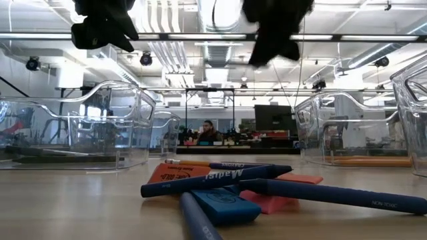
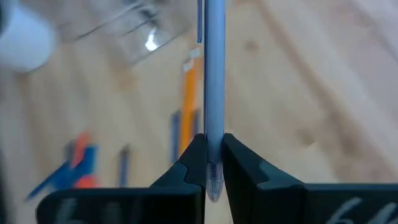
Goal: Sort crayons/erasers/pens/pencils in bins
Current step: Put the purple pen into the bottom transparent bin
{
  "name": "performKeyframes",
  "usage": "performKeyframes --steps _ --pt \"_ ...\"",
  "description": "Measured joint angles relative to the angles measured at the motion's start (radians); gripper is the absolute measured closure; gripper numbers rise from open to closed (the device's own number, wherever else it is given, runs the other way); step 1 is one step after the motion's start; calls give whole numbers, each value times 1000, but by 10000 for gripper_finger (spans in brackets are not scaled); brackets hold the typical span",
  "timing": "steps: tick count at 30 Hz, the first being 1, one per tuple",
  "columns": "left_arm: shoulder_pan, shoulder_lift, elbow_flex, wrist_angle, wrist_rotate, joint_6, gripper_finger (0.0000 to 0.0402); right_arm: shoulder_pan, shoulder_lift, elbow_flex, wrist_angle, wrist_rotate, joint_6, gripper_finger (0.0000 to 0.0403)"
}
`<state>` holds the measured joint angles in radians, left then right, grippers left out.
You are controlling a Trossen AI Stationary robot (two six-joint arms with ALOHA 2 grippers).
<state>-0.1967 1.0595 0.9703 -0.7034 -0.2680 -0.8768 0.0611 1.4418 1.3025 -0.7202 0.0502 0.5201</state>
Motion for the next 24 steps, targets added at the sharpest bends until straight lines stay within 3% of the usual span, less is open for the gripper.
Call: performKeyframes --steps 7,15,24 --pt "-1 1 -15 89 -3 41 288 276 -98 0 -142 -3 218 378" --pt "-1 47 -16 236 -18 45 288 635 -99 1 -316 -9 613 376" --pt "-12 133 -16 582 85 46 288 945 -36 1 -334 28 897 376"
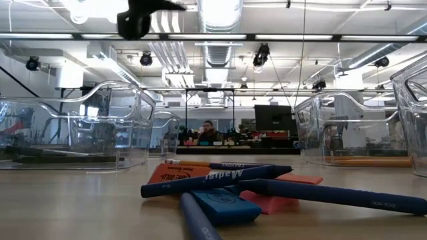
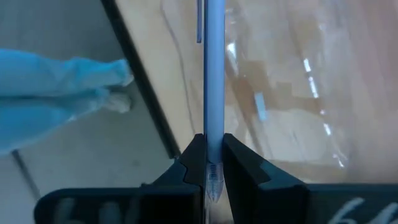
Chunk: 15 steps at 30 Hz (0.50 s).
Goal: Sort crayons/erasers/pens/pencils in bins
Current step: Put the purple pen into the bottom transparent bin
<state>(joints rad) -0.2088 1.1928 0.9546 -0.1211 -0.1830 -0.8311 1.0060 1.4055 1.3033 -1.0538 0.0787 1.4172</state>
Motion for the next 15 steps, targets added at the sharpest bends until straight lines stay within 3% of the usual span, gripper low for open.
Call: performKeyframes --steps 8,15 --pt "-56 73 10 186 27 -1 288 30 54 -12 -189 83 193 376" --pt "-116 99 10 262 25 -27 288 28 135 -58 -134 29 176 376"
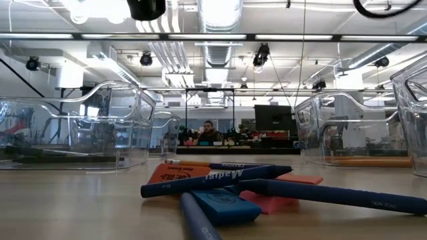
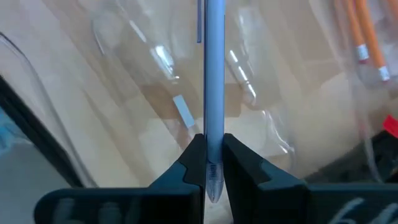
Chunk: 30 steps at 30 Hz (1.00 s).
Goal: Sort crayons/erasers/pens/pencils in bins
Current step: Put the purple pen into the bottom transparent bin
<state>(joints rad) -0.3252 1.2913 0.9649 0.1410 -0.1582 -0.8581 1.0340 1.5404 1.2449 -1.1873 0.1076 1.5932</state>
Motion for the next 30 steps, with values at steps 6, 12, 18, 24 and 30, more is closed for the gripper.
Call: performKeyframes --steps 6,12,18,24,30 --pt "-47 27 0 152 -9 -1 288 0 63 -56 28 -4 -12 375" --pt "-81 37 1 196 -36 -1 288 -8 65 -160 166 -60 -4 375" --pt "-106 37 0 194 -60 -2 288 -30 24 -258 301 -83 21 375" --pt "-114 37 -1 191 -66 -1 288 -47 18 -270 313 -90 23 369" --pt "-116 37 -1 191 -77 -1 288 -50 19 -250 318 -91 20 323"
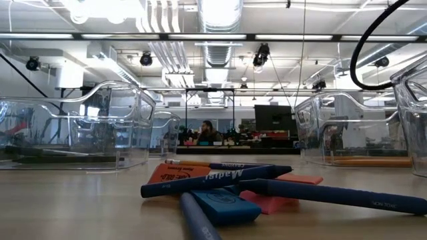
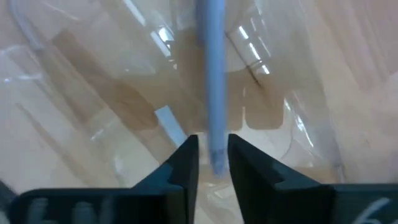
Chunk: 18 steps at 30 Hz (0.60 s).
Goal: Sort crayons/erasers/pens/pencils in bins
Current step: Put the purple pen into the bottom transparent bin, then put the orange pencil into the middle right transparent bin
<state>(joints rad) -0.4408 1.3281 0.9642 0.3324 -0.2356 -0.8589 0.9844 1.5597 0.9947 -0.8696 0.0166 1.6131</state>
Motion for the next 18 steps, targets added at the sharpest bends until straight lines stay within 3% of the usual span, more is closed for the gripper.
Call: performKeyframes --steps 8,15,18 --pt "0 0 -4 0 -5 0 288 -1 0 52 -19 -1 -44 270" --pt "-2 29 1 -28 -1 28 288 -2 0 145 -79 6 -85 267" --pt "-4 76 21 -10 47 90 288 -2 0 199 -144 10 -97 272"
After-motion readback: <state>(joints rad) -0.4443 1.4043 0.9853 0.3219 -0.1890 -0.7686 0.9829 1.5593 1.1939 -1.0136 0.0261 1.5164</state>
